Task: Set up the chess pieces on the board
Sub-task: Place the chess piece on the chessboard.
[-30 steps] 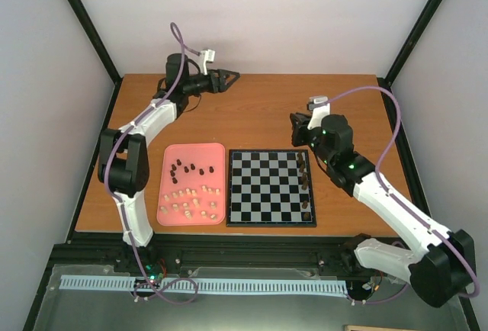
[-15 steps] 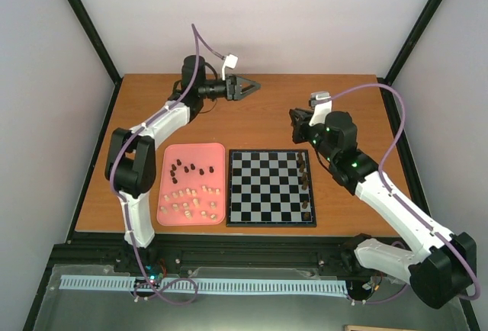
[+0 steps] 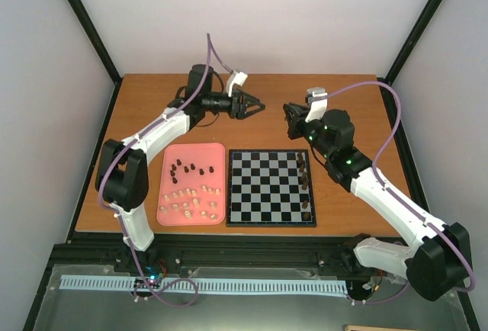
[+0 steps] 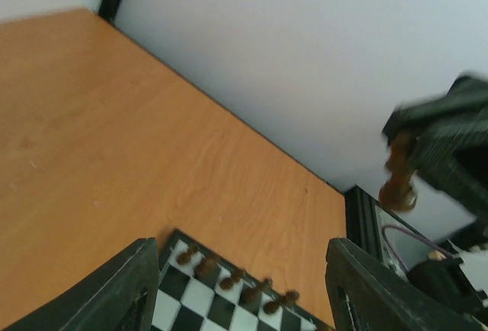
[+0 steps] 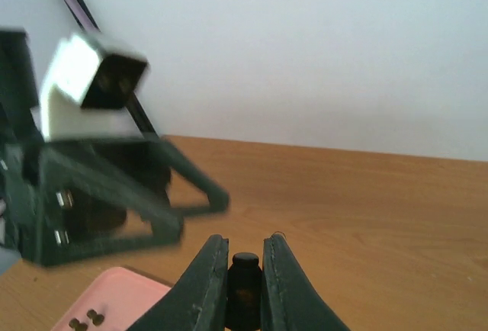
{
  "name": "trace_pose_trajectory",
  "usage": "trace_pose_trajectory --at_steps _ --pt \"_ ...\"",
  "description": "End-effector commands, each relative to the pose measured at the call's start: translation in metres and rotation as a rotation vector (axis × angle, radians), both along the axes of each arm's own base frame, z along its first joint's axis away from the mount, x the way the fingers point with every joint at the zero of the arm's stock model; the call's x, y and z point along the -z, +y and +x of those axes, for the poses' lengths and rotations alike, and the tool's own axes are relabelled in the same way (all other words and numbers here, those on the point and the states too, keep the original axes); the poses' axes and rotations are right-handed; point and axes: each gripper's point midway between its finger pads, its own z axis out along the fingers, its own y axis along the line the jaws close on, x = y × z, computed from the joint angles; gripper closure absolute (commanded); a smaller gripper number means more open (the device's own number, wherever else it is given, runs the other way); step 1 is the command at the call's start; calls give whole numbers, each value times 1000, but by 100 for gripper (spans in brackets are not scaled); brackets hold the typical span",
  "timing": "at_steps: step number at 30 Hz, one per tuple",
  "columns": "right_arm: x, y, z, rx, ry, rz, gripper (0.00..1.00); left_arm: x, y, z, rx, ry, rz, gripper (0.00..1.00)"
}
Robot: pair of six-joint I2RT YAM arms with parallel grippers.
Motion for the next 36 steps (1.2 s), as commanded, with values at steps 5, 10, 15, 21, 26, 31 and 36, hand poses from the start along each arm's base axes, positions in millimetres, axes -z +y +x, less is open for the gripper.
trace_pose_trajectory --at_steps 5,10,15,21,26,31,36 --pt "-12 22 15 -86 -64 69 97 2 -8 -35 56 -24 -20 36" --pt "-12 29 19 -110 -69 74 97 -15 -8 -40 62 -37 -64 31" --pt "-16 33 21 -127 -82 94 97 -23 -10 -41 72 -24 -103 29" --pt "-20 47 29 -171 -74 126 97 -21 -12 -48 88 -28 -114 30" --pt "-26 56 28 -219 -72 150 97 -28 -11 -51 89 -46 -122 31" --pt "-31 58 27 -235 -74 178 97 -31 -12 -52 90 -49 -130 36" --pt "-28 59 28 -235 -68 193 97 -34 -15 -56 96 -54 -136 38"
